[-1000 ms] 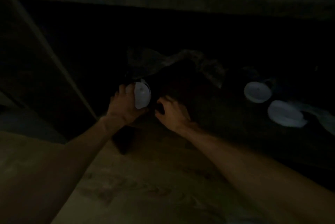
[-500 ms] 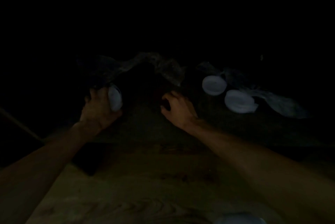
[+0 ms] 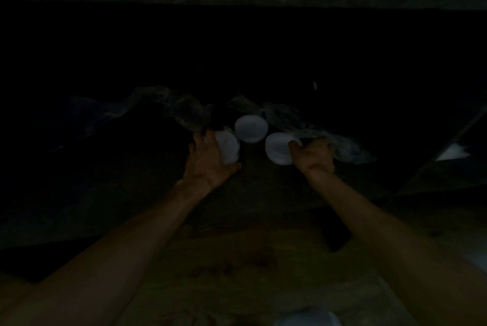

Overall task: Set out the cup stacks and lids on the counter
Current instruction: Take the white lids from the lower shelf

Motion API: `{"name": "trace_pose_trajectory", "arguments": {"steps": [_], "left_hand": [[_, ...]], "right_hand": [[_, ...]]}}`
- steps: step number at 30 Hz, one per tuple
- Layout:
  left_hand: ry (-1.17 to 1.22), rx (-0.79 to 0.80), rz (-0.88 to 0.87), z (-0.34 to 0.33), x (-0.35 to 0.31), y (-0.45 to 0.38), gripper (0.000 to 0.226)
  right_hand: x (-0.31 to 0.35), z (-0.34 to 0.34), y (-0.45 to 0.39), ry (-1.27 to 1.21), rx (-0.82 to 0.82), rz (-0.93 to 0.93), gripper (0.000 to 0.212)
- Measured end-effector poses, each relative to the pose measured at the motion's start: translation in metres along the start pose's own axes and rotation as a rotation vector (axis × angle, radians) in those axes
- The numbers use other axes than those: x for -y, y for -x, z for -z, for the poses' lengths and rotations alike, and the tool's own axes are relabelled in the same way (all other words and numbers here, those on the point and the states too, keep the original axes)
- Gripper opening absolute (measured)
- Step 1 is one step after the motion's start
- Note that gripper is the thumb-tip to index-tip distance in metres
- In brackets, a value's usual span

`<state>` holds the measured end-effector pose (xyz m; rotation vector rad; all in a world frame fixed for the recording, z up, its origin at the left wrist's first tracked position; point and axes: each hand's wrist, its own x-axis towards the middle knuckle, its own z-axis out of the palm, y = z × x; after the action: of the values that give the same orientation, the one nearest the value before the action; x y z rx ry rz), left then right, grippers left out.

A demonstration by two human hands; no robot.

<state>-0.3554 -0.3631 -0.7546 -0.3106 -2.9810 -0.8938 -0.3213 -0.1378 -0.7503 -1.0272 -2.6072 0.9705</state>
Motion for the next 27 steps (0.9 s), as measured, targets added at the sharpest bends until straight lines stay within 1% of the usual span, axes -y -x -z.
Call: {"name": "trace_pose_trajectory", "arguments": {"steps": [2, 3, 4, 6, 7, 9, 11, 15, 18, 20, 22, 24, 27], "left_hand": [[0.02, 0.053, 0.028, -0.005, -0.001, 0.002, 0.132], [0.053, 0.057, 0.056, -0.005, -0.001, 0.003, 0.128], [0.105, 0.04, 0.095, -0.004, -0.002, 0.004, 0.121], [0.206, -0.008, 0.226, 0.002, -0.002, 0.0, 0.103], [0.238, 0.0, 0.301, 0.006, 0.0, -0.005, 0.096], [0.297, 0.094, 0.407, 0.013, 0.005, -0.013, 0.087], [0.433, 0.158, 0.444, 0.016, 0.01, -0.016, 0.077], [0.851, 0.14, 0.57, 0.015, 0.016, -0.024, 0.055], [1.109, 0.061, 0.599, 0.021, 0.009, -0.043, 0.051], [1.181, 0.013, 0.595, 0.021, 0.0, -0.053, 0.053], [1.227, -0.002, 0.59, 0.015, -0.011, -0.06, 0.052], [1.26, 0.017, 0.587, 0.01, -0.022, -0.063, 0.051], [1.283, 0.071, 0.575, 0.004, -0.032, -0.063, 0.051]], "right_hand": [[0.002, -0.002, -0.01, -0.026, 0.113, 0.011, 0.08], [0.003, -0.002, -0.014, -0.048, 0.173, 0.014, 0.076], [0.004, -0.002, -0.016, -0.063, 0.229, 0.017, 0.073], [0.007, -0.002, -0.02, -0.111, 0.337, -0.027, 0.069], [0.01, -0.002, -0.02, -0.171, 0.365, -0.063, 0.066], [0.015, -0.001, -0.021, -0.328, 0.366, -0.155, 0.055], [0.017, 0.001, -0.023, -0.467, 0.36, -0.239, 0.048], [0.025, 0.0, -0.033, -0.719, 0.331, -0.287, 0.049], [0.038, -0.008, -0.043, -0.881, 0.382, -0.32, 0.043], [0.048, -0.018, -0.049, -0.935, 0.381, -0.319, 0.044], [0.055, -0.027, -0.053, -0.957, 0.363, -0.283, 0.049], [0.061, -0.032, -0.054, -0.984, 0.376, -0.267, 0.054], [0.063, -0.033, -0.05, -0.967, 0.438, -0.25, 0.05]]}}
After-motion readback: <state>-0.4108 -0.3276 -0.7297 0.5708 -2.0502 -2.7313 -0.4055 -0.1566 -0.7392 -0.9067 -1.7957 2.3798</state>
